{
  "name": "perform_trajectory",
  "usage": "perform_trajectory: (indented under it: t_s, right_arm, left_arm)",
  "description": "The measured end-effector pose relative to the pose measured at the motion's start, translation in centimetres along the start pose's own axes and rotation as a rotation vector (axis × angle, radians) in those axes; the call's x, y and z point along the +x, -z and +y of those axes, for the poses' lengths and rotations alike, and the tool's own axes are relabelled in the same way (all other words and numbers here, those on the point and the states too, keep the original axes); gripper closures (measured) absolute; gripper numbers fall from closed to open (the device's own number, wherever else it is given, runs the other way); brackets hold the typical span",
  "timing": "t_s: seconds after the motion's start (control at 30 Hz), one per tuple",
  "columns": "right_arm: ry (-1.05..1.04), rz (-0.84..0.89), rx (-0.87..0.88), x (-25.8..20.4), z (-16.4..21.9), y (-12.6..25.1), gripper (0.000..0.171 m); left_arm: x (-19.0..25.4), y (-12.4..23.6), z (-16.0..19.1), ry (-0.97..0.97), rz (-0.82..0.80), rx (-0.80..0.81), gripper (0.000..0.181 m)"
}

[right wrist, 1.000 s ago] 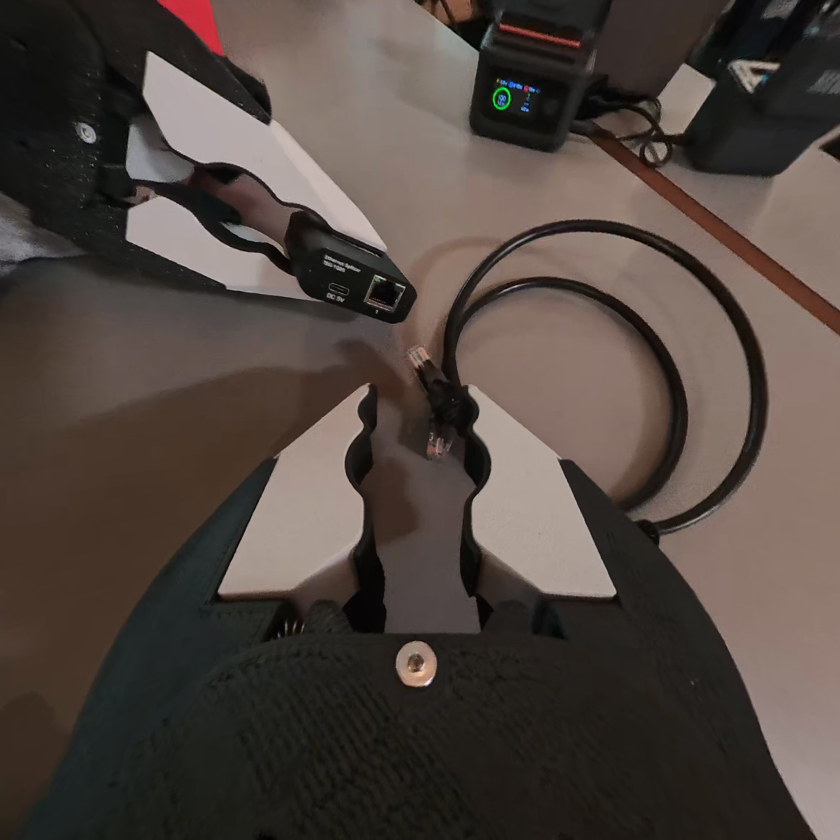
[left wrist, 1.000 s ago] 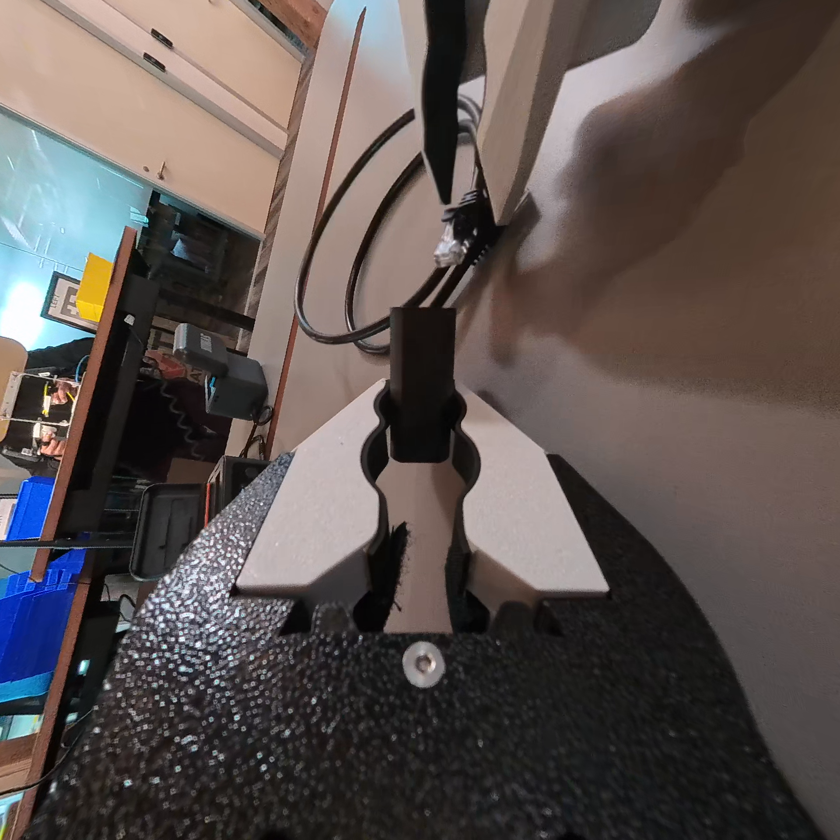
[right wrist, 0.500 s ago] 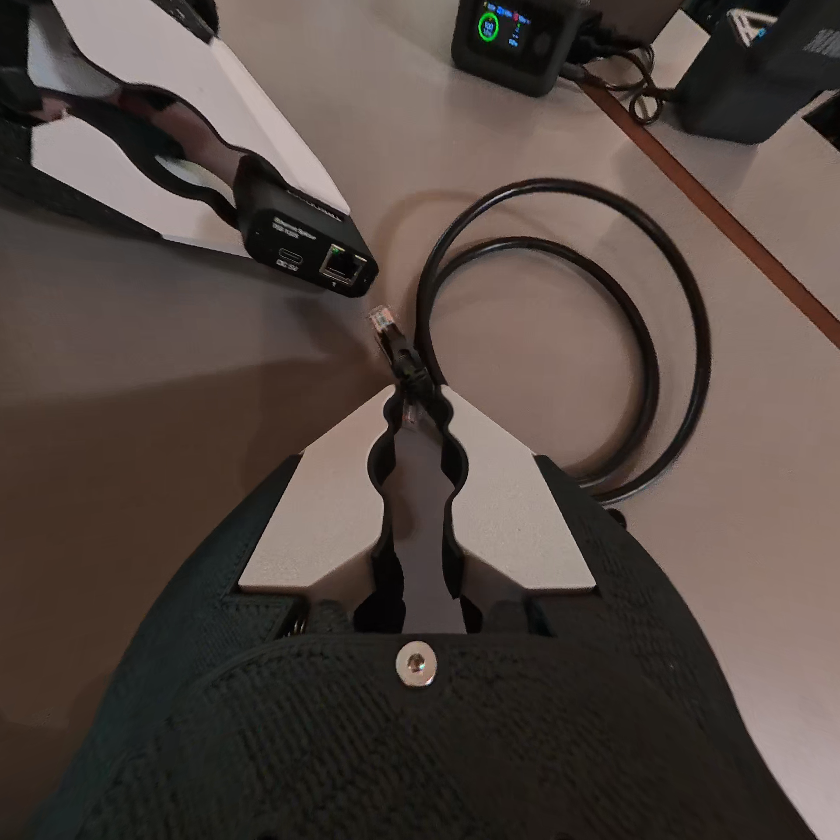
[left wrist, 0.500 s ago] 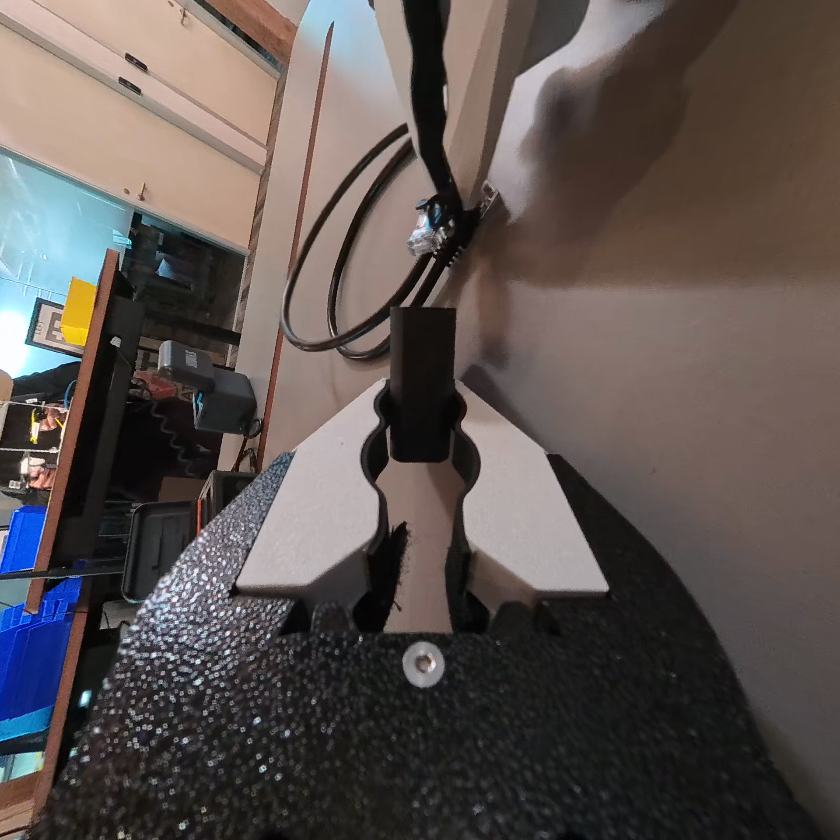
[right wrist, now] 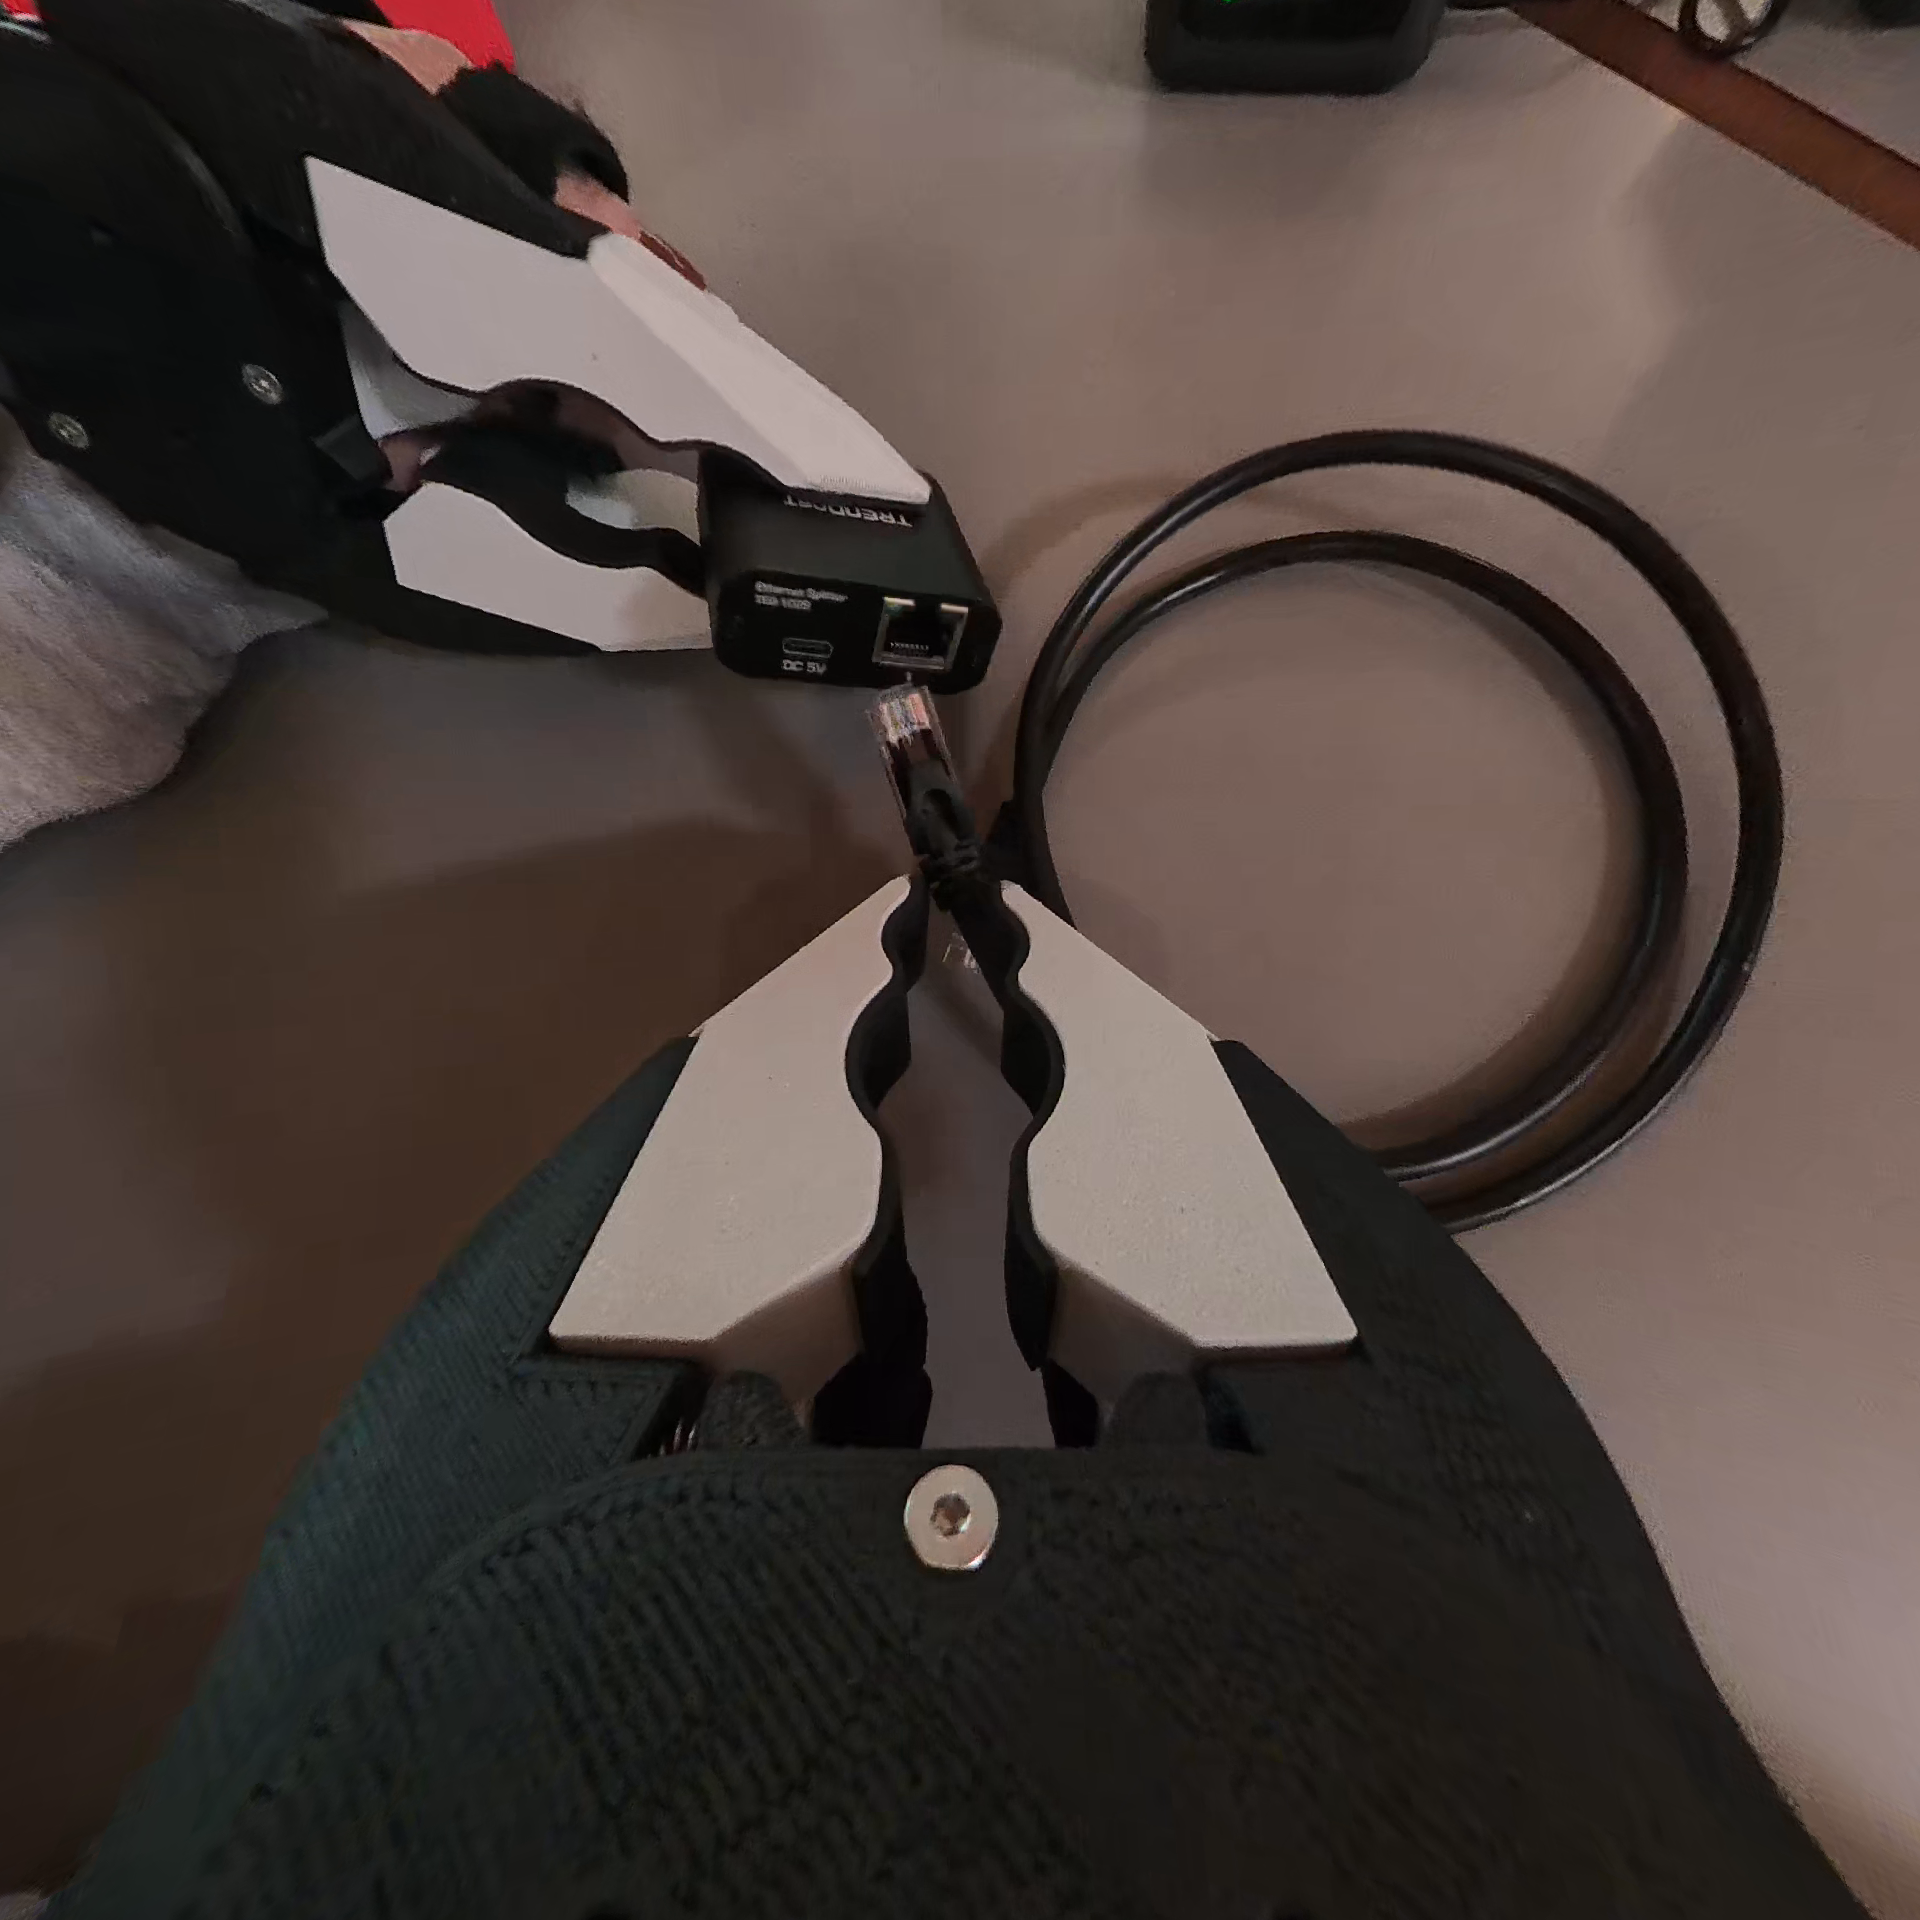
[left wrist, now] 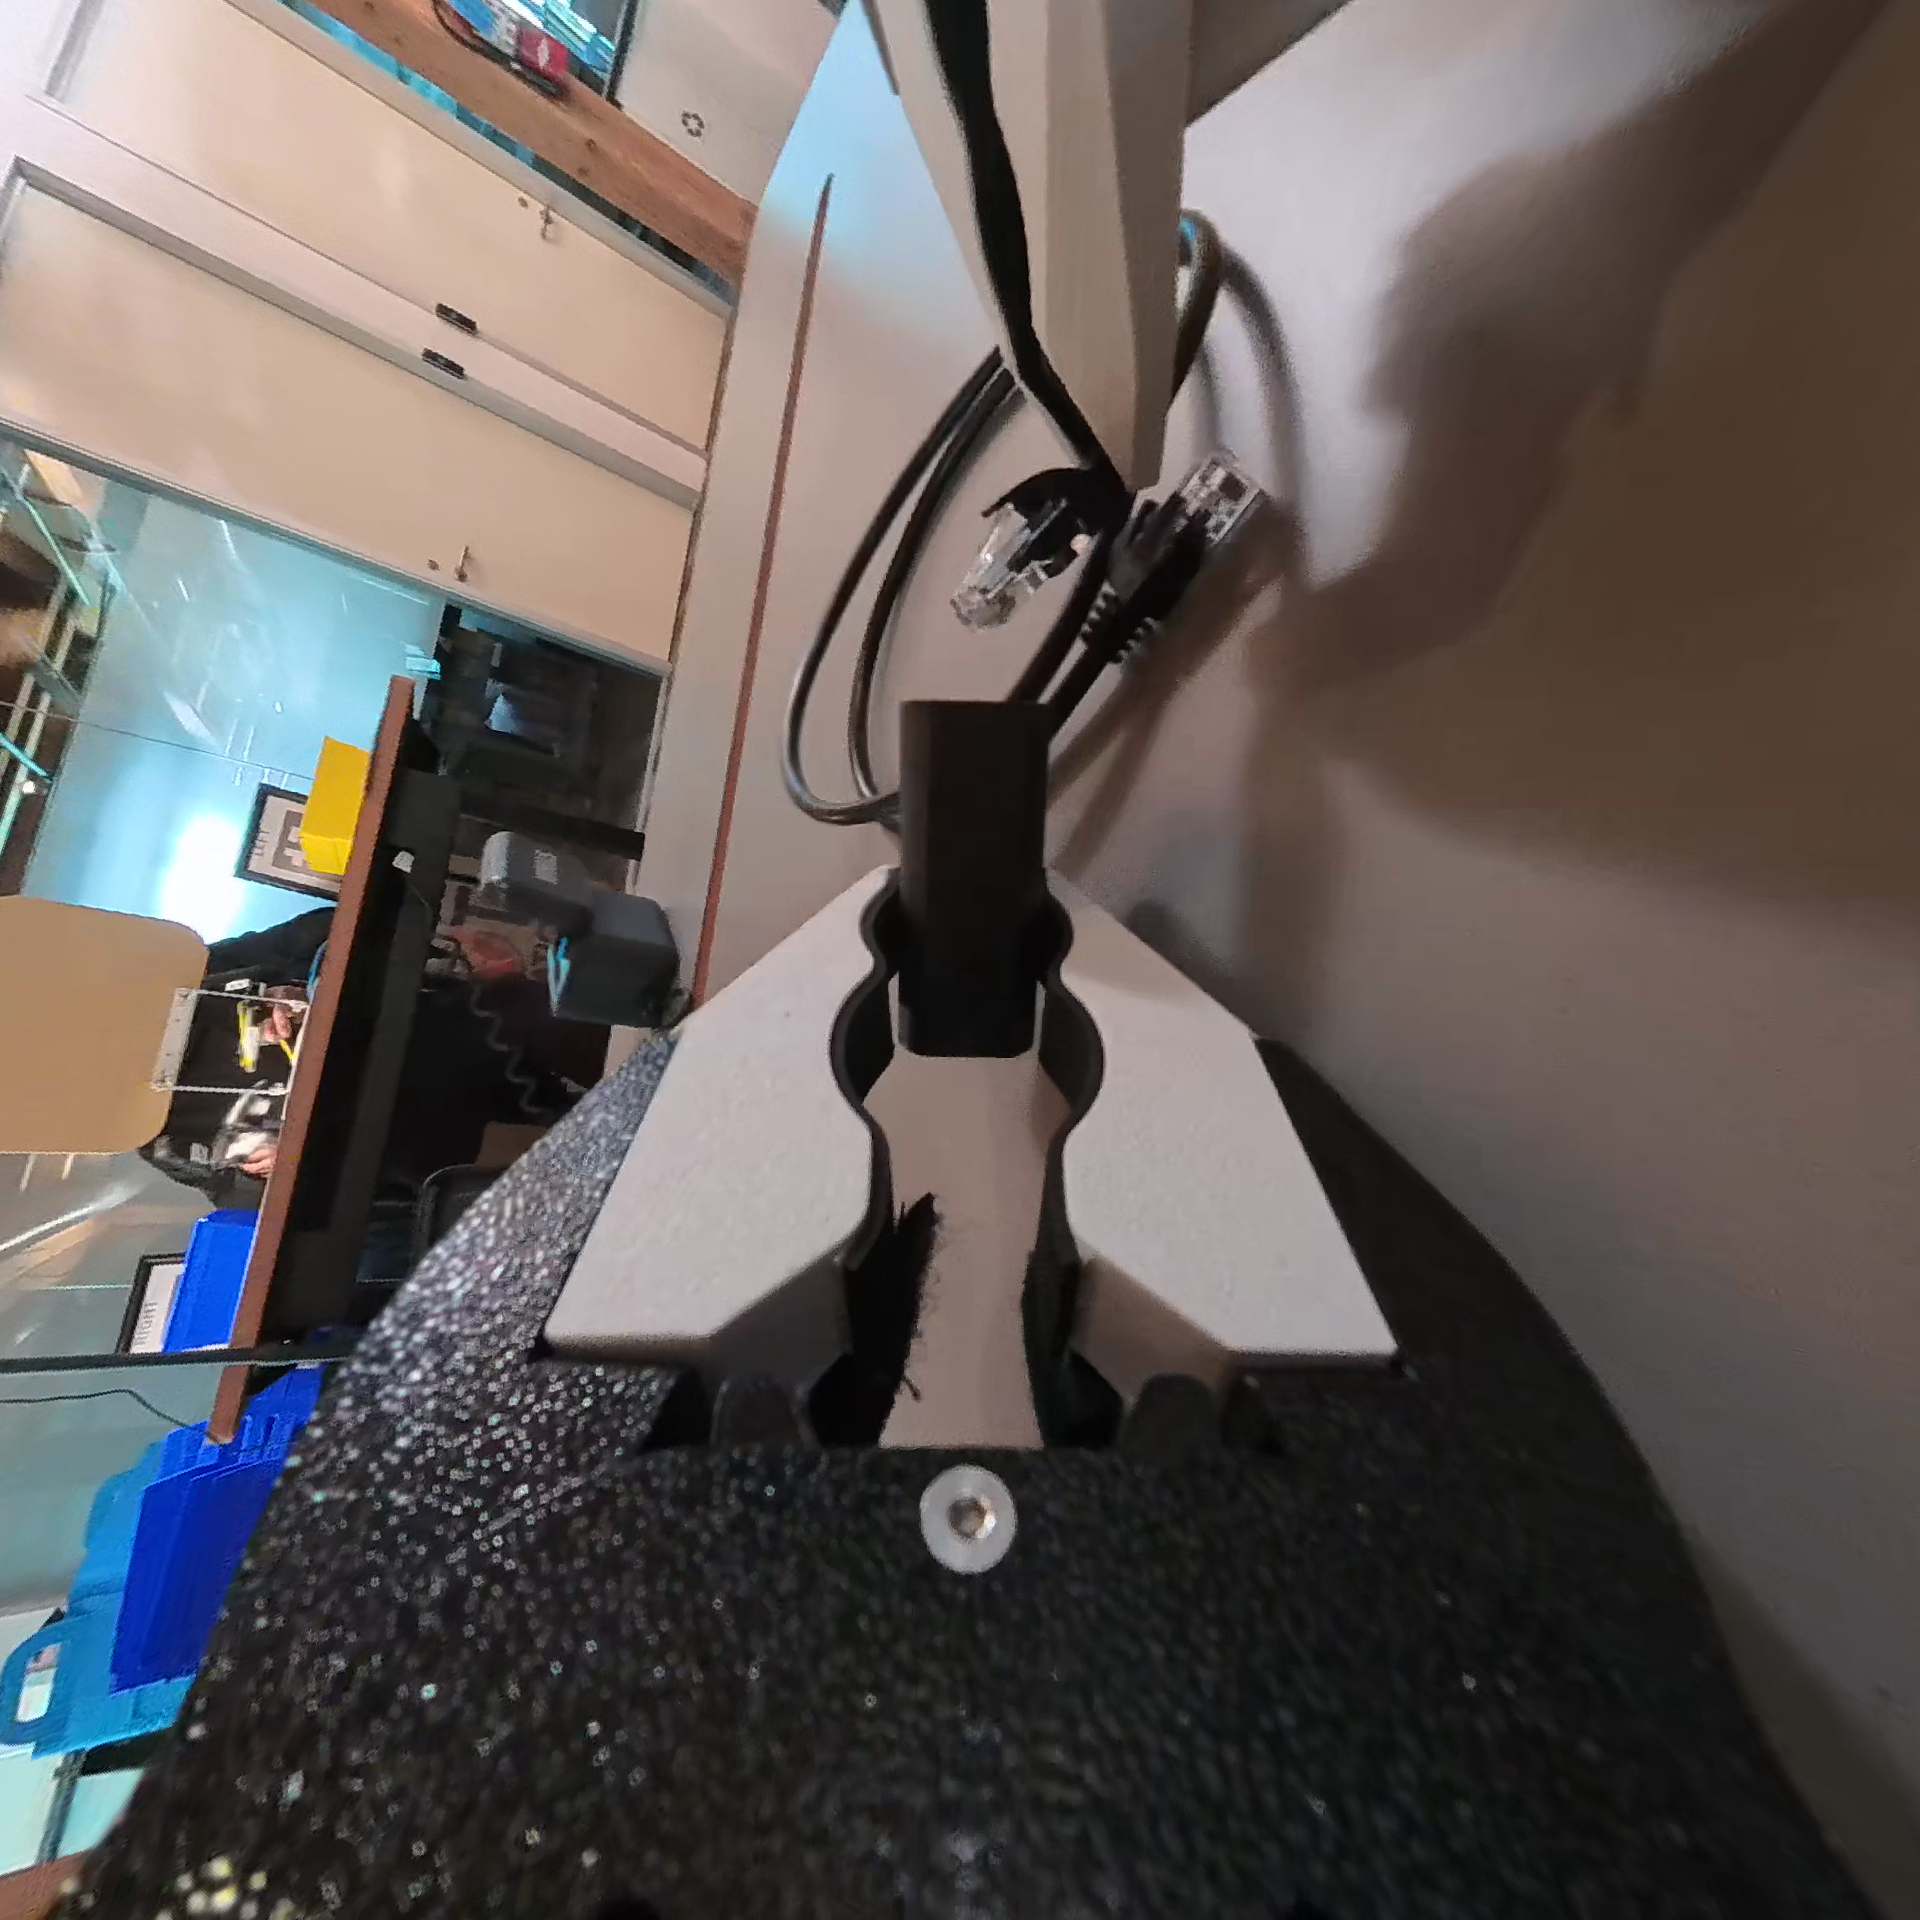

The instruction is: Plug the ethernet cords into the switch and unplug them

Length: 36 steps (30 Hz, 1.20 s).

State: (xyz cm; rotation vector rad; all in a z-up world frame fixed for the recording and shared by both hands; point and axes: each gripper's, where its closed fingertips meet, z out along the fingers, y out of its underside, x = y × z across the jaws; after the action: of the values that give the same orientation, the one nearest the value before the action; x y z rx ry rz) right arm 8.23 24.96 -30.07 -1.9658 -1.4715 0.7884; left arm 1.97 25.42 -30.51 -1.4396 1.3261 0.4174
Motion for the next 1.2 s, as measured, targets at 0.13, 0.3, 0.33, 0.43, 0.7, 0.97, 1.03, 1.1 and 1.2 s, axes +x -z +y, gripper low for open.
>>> perform_trajectory:
  t_s: [0.13,0.3,0.33,0.43,0.7,0.97,1.03,1.1,1.2]
  right_arm:
    - [-0.075,-0.024,-0.026,-0.3,0.3,-0.2,0.161]
    - [-0.129,-0.049,-0.043,-0.5,0.6,-0.2,0.161]
    - [-0.138,-0.048,-0.046,-0.5,0.6,-0.2,0.161]
    - [-0.159,-0.042,-0.060,-0.4,0.8,-0.2,0.161]
    - [-0.200,-0.036,-0.094,-0.4,1.2,-0.5,0.161]
    - [-0.209,-0.057,-0.076,-0.2,1.5,-0.3,0.162]
    - [-0.198,-0.074,-0.056,-0.1,1.6,-0.3,0.162]
    - [-0.183,-0.097,-0.033,-0.2,1.5,-0.3,0.162]
    - [-0.157,-0.119,-0.002,-0.3,1.4,-0.4,0.161]
  left_arm:
    - [-0.2,0.3,-0.5,-0.027,-0.020,0.031,0.160]
    - [0.1,0.3,-0.6,-0.152,-0.039,0.014,0.159]
    - [0.0,0.3,-0.6,-0.197,-0.056,0.005,0.159]
    - [0.2,0.3,-0.8,-0.284,-0.072,0.000,0.159]
    - [0.5,0.3,-0.8,-0.368,-0.075,-0.025,0.159]
    - [1.0,0.2,-1.3,-0.462,-0.077,-0.046,0.160]
    - [1.2,0.2,-1.4,-0.441,-0.068,-0.033,0.160]
    - [1.2,0.3,-1.4,-0.422,-0.060,-0.022,0.160]
    - [1.3,0.3,-1.3,-0.379,-0.042,-0.006,0.160]
